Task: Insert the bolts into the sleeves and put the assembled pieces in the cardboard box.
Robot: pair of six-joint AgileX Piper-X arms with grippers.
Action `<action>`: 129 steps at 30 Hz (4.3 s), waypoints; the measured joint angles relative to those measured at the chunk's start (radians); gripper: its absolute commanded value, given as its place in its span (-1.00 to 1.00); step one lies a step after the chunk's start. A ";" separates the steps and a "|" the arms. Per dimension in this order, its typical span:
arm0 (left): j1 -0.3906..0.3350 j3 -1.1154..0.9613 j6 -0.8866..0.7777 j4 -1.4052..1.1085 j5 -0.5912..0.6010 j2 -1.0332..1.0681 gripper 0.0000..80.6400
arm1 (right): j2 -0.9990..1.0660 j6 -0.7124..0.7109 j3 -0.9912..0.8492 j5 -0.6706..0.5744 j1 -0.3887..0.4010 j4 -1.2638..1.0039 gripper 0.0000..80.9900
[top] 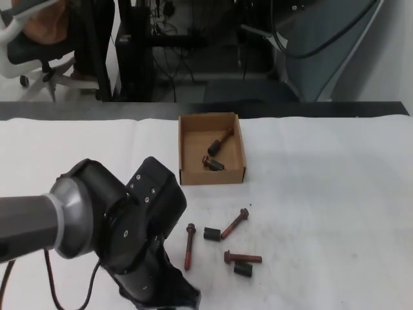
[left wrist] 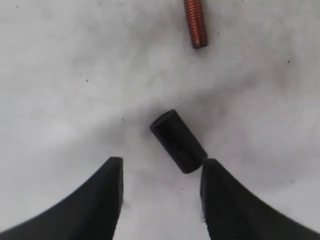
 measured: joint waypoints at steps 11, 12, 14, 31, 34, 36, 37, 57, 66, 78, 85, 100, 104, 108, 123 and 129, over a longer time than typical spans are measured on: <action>0.000 0.000 -0.110 -0.088 -0.004 0.005 0.11 | 0.000 -0.017 0.000 -0.114 0.000 0.002 0.42; 0.000 -0.002 -0.121 -0.088 -0.004 0.013 0.11 | 0.000 -0.026 0.000 -0.121 0.000 0.007 0.42; 0.000 -0.003 -0.142 -0.088 0.001 0.040 0.11 | 0.000 -0.048 0.000 -0.113 -0.002 0.031 0.42; 0.003 -0.021 -0.128 -0.065 0.001 0.133 -0.95 | 0.177 0.227 0.132 0.419 -0.026 0.240 0.42; 0.003 -0.021 -0.083 -0.063 0.019 0.125 -0.95 | 0.231 0.353 0.193 0.419 -0.017 0.197 0.42; 0.003 -0.021 -0.055 -0.055 0.019 0.117 -0.95 | 0.263 0.425 0.229 0.419 -0.008 0.182 0.42; 0.003 -0.021 -0.040 -0.046 0.029 0.110 -0.95 | 0.275 0.455 0.245 0.416 -0.004 0.177 0.42; 0.000 -0.007 0.183 0.198 0.077 -0.186 -0.95 | 0.291 0.880 0.308 0.444 0.155 -0.037 -1.00; 0.000 -0.007 0.253 0.227 0.077 -0.233 -0.95 | 0.291 0.889 0.308 0.494 0.170 -0.031 -0.70; 0.000 -0.007 0.320 0.302 0.096 -0.244 -0.95 | 0.293 0.886 0.308 0.524 0.170 0.001 0.05; 0.000 -0.007 0.335 0.301 0.096 -0.243 -0.95 | 0.301 0.890 0.308 0.517 0.170 -0.054 0.05; 0.000 -0.007 0.341 0.248 0.144 -0.243 -0.95 | 0.312 0.753 0.306 0.519 0.180 -0.033 -0.99; 0.000 0.011 0.329 0.091 0.209 -0.271 -0.95 | 0.235 0.608 0.319 0.584 0.205 0.037 -0.99; 0.000 0.058 0.299 -0.085 0.224 -0.357 -0.95 | 0.067 0.471 0.334 0.713 0.249 0.079 -0.99; 0.000 0.465 0.080 -0.932 0.173 -0.829 -0.95 | -0.644 0.339 0.890 0.439 0.369 -0.776 -0.99; 0.000 0.480 0.082 -0.943 0.217 -0.821 -0.95 | -0.638 0.339 0.953 0.419 0.433 -0.878 -0.99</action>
